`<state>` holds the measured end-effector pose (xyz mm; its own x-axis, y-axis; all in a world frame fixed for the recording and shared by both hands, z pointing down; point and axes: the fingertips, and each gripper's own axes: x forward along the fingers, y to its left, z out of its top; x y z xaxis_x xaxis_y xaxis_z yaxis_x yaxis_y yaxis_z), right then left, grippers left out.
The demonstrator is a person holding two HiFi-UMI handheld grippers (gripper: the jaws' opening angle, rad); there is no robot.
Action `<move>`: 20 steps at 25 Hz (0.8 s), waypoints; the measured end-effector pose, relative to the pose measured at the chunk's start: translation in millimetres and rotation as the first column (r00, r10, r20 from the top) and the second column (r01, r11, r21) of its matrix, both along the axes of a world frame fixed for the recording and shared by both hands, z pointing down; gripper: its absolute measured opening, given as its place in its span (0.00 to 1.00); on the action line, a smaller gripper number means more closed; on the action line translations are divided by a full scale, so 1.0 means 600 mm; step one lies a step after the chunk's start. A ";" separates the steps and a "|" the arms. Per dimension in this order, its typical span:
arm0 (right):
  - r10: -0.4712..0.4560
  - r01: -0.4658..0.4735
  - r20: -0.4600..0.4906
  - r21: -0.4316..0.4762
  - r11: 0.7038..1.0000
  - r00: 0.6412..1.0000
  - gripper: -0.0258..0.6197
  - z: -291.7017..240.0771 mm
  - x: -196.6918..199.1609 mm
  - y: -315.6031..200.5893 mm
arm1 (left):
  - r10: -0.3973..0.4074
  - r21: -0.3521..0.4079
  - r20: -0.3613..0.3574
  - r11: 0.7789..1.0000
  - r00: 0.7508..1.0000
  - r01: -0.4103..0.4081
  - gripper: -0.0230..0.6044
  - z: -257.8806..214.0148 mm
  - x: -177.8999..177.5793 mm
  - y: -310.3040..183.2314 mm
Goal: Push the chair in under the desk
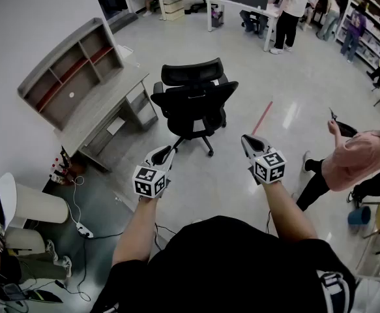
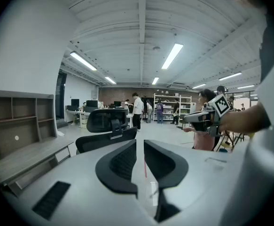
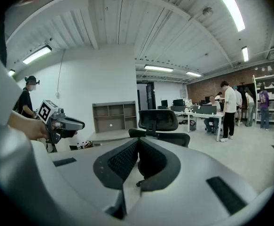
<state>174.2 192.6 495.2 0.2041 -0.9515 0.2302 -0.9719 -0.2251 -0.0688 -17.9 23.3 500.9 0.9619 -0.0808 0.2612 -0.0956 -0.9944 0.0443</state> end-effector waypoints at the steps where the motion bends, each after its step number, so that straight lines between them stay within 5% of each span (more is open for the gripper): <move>1: 0.002 -0.002 0.001 0.000 1.000 1.000 0.04 0.001 0.000 0.000 | 0.001 -0.002 0.002 1.000 1.000 -0.001 0.13 0.002 -0.001 0.000; 20: 0.046 -0.046 -0.004 -0.003 0.999 0.999 0.04 -0.013 -0.055 -0.093 | 0.020 -0.013 -0.007 1.000 1.000 -0.020 0.13 0.004 -0.071 -0.103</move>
<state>141.2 136.8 487.2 0.2491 -0.9403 0.2320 -0.9607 -0.2703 -0.0640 -60.5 -38.6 503.5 0.9650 -0.0585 0.2556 -0.0756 -0.9955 0.0576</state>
